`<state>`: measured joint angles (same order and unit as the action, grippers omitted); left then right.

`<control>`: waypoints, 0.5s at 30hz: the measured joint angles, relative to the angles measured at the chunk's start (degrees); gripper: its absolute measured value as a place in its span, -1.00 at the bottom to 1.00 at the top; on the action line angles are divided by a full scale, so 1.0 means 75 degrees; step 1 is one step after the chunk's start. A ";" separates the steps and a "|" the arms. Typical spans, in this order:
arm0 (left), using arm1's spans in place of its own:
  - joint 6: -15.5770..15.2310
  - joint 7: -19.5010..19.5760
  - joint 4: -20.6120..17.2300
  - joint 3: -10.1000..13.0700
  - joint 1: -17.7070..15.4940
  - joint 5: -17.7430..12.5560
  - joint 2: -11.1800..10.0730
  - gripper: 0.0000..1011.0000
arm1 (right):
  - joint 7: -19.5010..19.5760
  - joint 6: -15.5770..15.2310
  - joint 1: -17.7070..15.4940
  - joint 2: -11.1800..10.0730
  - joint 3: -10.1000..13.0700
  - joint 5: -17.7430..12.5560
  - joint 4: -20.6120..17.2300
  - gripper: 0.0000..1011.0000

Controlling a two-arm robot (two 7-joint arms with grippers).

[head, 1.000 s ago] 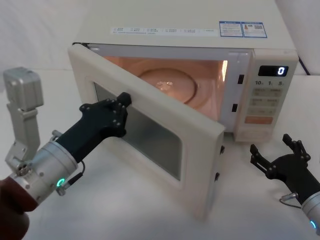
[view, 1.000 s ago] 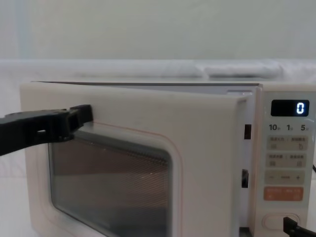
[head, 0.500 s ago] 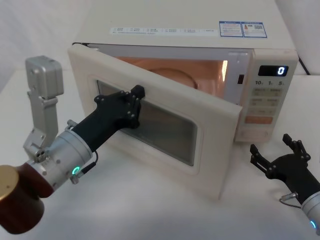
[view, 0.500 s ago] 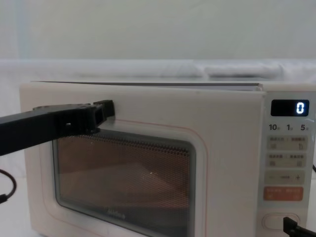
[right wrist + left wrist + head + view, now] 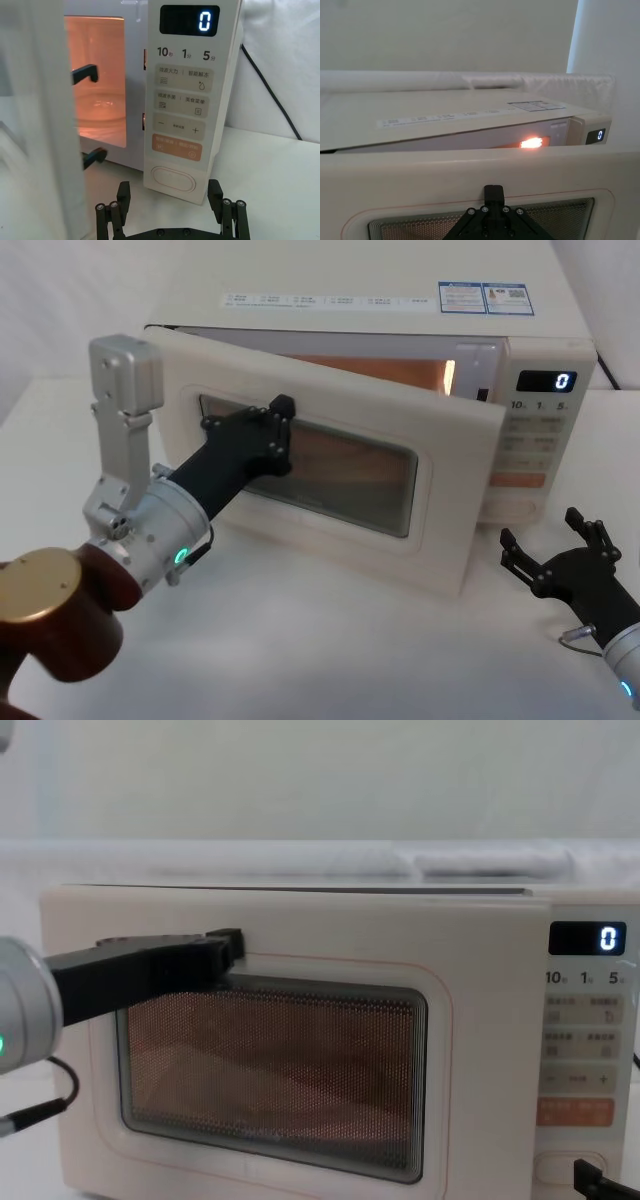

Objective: Press the button to open the microwave door with one hand; close the microwave door with the other hand.

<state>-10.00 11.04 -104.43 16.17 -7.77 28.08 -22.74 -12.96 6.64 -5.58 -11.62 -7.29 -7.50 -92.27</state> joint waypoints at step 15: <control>-0.0161 0.0244 0.0341 0.0259 -0.0539 -0.0351 0.0275 -1.00 | 0.0000 0.0000 0.0000 0.0000 0.0000 0.0000 0.0000 0.98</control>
<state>-11.21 12.87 -101.87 18.10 -11.81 25.44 -20.67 -12.97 6.64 -5.58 -11.62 -7.29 -7.50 -92.28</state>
